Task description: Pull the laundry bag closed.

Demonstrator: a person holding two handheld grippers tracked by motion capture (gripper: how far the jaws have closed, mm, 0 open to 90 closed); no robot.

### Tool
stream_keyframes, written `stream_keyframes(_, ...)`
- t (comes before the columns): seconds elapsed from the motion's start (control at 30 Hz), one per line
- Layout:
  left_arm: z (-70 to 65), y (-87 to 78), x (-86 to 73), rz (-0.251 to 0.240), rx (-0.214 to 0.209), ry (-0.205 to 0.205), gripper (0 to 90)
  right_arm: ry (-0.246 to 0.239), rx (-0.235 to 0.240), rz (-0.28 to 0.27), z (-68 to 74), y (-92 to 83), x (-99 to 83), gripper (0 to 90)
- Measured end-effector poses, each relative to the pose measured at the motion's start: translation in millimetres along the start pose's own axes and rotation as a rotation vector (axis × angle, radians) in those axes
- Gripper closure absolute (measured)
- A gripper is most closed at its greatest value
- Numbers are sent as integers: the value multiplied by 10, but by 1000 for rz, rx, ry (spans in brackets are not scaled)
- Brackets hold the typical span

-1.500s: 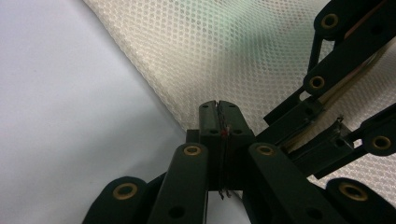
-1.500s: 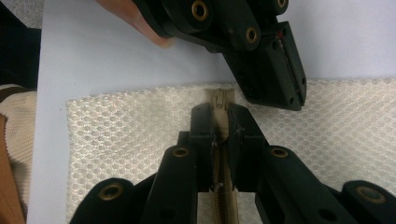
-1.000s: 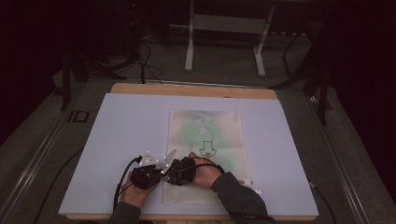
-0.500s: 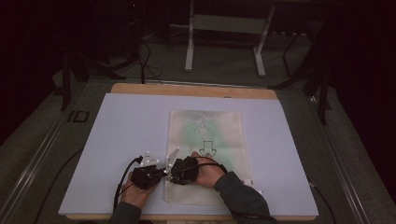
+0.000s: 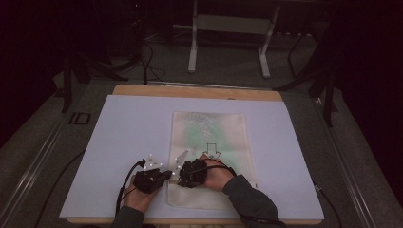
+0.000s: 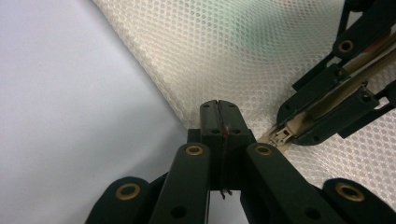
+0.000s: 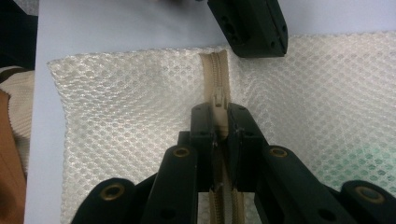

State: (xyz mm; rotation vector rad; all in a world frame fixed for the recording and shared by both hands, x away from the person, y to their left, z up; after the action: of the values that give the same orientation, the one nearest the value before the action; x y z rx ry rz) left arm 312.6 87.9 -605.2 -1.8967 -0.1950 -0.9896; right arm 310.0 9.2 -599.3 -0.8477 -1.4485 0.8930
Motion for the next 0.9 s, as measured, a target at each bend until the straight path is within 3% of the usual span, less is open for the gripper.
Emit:
stream_keyframes(0.13,-20,-32,9,-9,7,5,893,1,-2,-2,0,3,6,823)
stream_keyframes(0.37,-133,-80,7,-19,-64,14,892,1,-6,-18,-7,11,18,822)
stream_keyframes(0.47,-171,-73,-18,-6,-70,27,892,-2,-8,-18,-7,15,28,822)
stream_keyframes(0.77,-170,-74,-71,21,-55,5,892,-4,-10,-26,-9,24,44,822)
stream_keyframes(0.9,-183,-50,-84,39,-25,36,892,-11,-12,-16,-4,24,48,822)
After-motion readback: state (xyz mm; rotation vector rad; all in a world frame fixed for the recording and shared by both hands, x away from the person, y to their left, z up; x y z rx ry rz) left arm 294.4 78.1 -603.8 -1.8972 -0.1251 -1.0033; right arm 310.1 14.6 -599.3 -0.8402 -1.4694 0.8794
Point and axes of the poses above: each handheld gripper's, and its own axes: y roughly forward along the jaws, x roughly out of its top, z roughly to its left, the point moved 10 cm from there along y, roughly forward along the jaws, and after that the axes turned 5 degrees about -y, right-handed, at the moved point
